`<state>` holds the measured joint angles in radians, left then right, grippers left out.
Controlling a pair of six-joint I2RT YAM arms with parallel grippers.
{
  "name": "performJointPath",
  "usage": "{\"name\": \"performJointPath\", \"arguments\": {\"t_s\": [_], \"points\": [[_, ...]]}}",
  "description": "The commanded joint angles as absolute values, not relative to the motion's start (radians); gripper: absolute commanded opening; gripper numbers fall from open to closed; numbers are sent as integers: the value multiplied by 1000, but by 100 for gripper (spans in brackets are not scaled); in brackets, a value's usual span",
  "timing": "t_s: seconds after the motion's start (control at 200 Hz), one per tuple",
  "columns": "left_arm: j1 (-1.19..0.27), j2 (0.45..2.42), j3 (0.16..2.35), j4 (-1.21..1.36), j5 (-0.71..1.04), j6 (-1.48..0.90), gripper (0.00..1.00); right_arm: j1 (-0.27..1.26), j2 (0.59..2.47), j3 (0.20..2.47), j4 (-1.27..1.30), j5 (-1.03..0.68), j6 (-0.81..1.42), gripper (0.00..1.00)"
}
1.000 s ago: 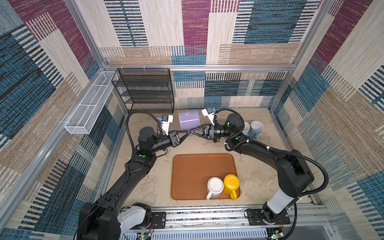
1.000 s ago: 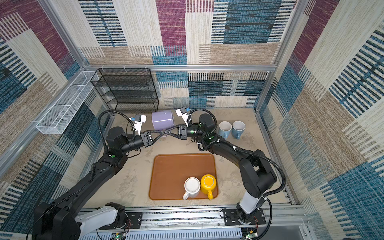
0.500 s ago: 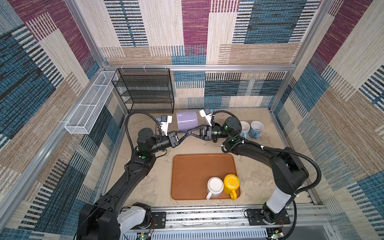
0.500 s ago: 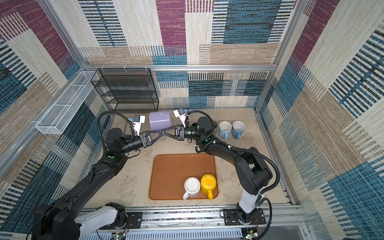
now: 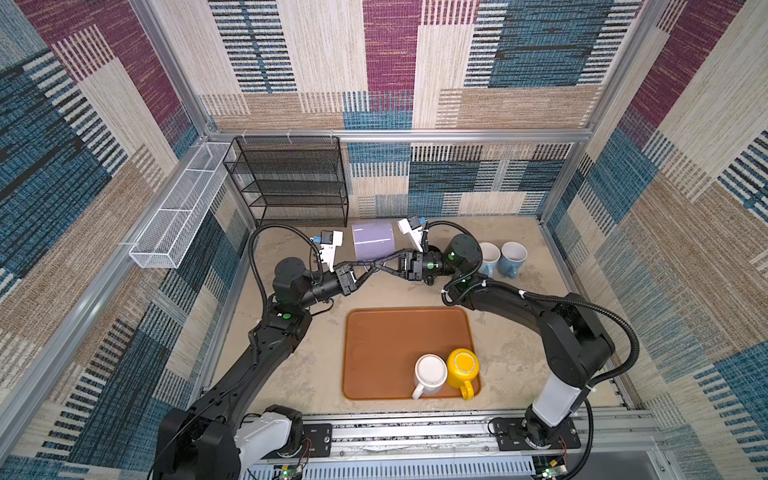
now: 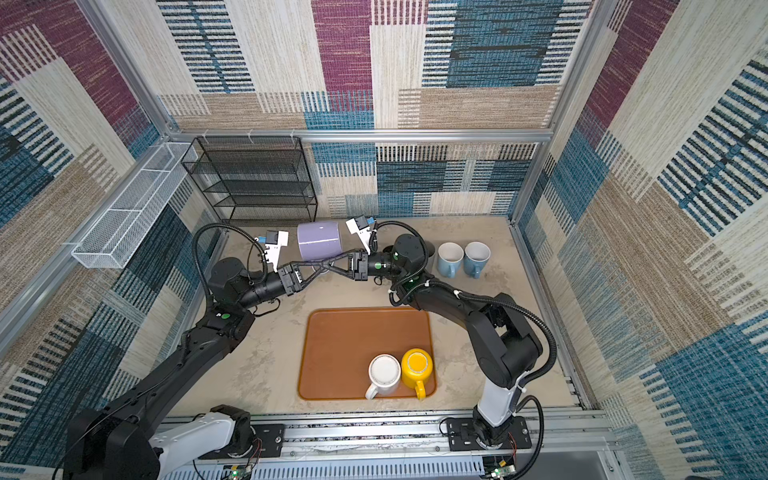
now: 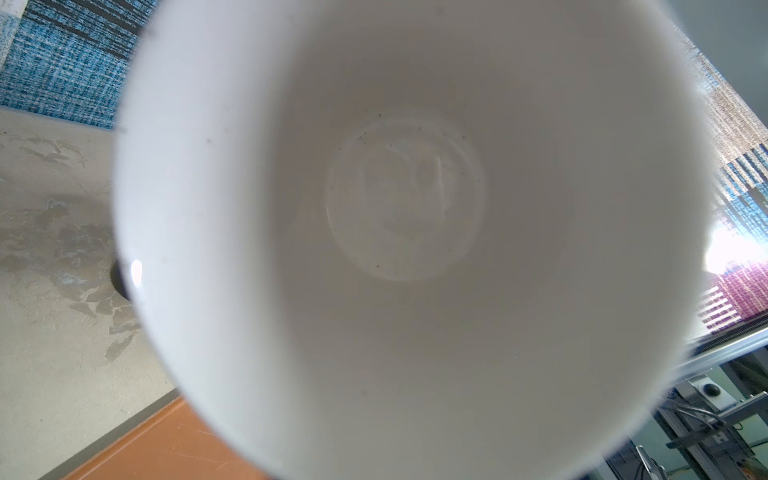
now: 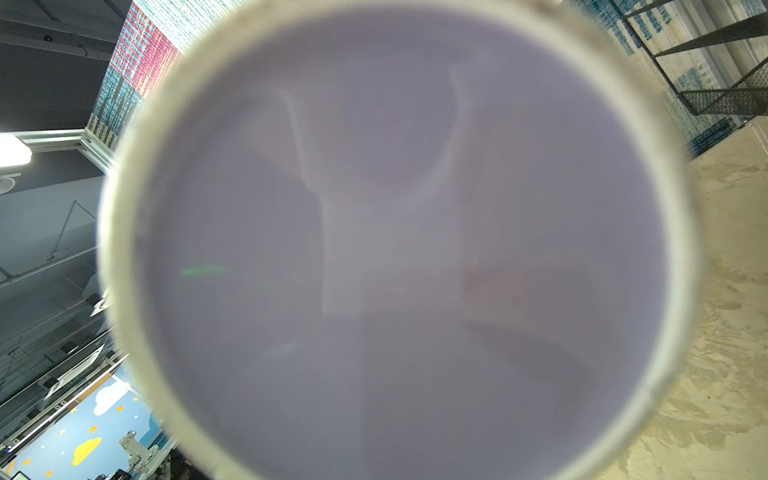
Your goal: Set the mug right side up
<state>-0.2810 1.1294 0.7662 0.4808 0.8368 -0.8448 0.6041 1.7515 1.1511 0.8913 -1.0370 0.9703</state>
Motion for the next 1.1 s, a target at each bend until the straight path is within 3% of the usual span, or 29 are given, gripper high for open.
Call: {"name": "performJointPath", "arguments": {"t_s": [0.0, 0.14, 0.396, 0.751, 0.852, 1.092], "points": [[-284, 1125, 775, 595, 841, -835, 0, 607, 1746, 1150, 876, -1110, 971, 23], [-282, 1123, 777, 572, 836, -820, 0, 588, 1731, 1141, 858, -1109, 959, 38], [-281, 1121, 785, 537, 829, -802, 0, 564, 1703, 1125, 815, -1104, 927, 50], [-280, 1120, 843, 342, 803, -710, 0, 467, 1610, 1109, 512, -1013, 735, 57], [-283, 1123, 861, 263, 778, -665, 0, 450, 1593, 1144, 357, -981, 634, 57], [-315, 1146, 896, 120, 698, -587, 0, 409, 1546, 1136, 258, -916, 585, 57]]}}
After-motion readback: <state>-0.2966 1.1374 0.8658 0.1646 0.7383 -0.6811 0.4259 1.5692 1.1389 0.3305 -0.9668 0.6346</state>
